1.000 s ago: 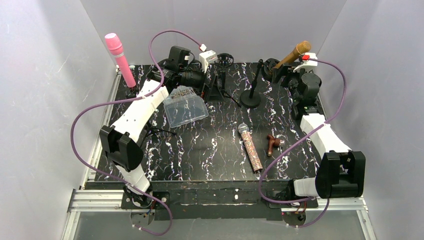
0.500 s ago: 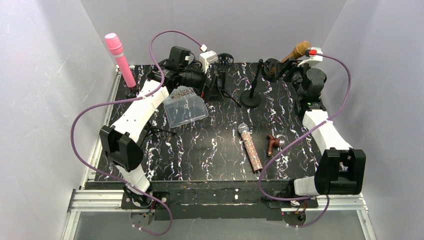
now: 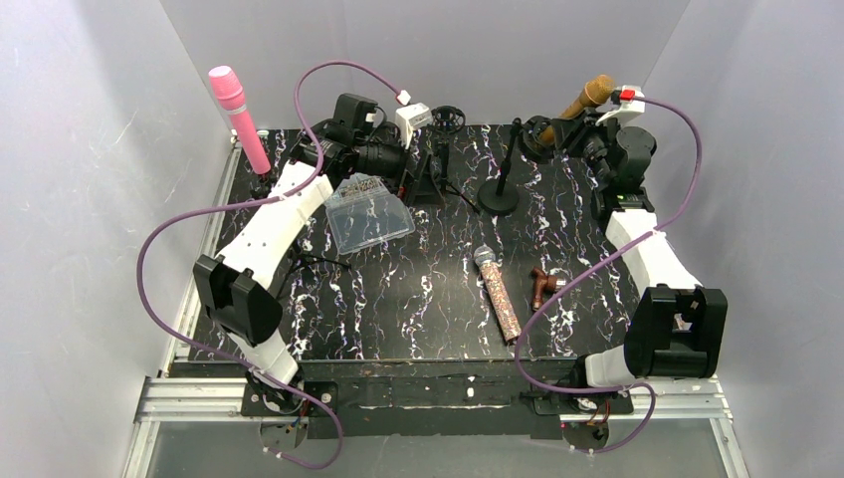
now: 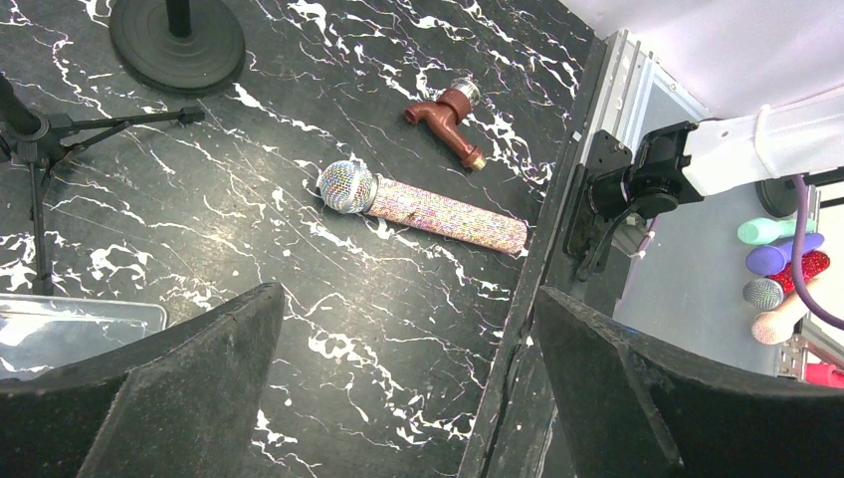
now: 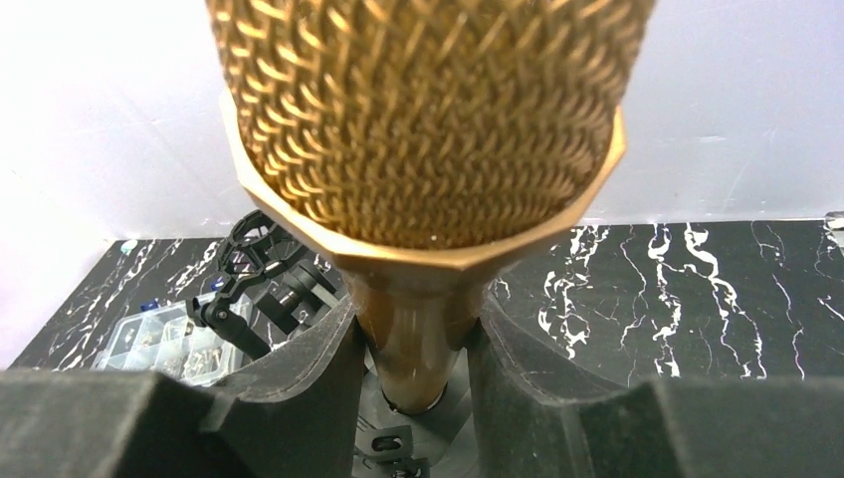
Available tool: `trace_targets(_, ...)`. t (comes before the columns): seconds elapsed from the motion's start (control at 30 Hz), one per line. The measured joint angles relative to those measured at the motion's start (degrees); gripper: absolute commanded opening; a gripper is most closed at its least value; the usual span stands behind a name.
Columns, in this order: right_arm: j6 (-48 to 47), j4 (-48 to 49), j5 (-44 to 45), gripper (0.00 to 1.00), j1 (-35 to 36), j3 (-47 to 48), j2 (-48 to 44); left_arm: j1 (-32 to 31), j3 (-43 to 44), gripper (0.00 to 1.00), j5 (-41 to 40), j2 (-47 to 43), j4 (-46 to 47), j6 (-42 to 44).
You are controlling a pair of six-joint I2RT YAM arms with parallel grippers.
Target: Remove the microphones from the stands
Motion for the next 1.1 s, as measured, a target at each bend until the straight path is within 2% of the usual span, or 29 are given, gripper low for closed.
trace_targets(0.13, 0.2, -0.6, -1.3, 0.01, -0.6, 0.7, 0.0, 0.0, -0.1, 0.98, 0.0, -0.1, 0.0, 0.1)
trace_targets(0.37, 0.7, -2.1, -2.6, 0.01, -2.4, 3.0, 0.0, 0.0, -0.9, 0.98, 0.0, -0.3, -0.3, 0.3)
trace_targets(0.7, -4.3, -6.4, -4.2, 0.01, -2.6, 5.4, -0.2, 0.0, -0.8, 0.98, -0.2, -1.7, -1.6, 0.8)
trace_targets(1.1, -12.6, -20.7, -10.6, 0.01, -2.6, 19.7, -4.2, -0.1, 6.8, 0.98, -1.2, -1.9, -6.4, 4.0)
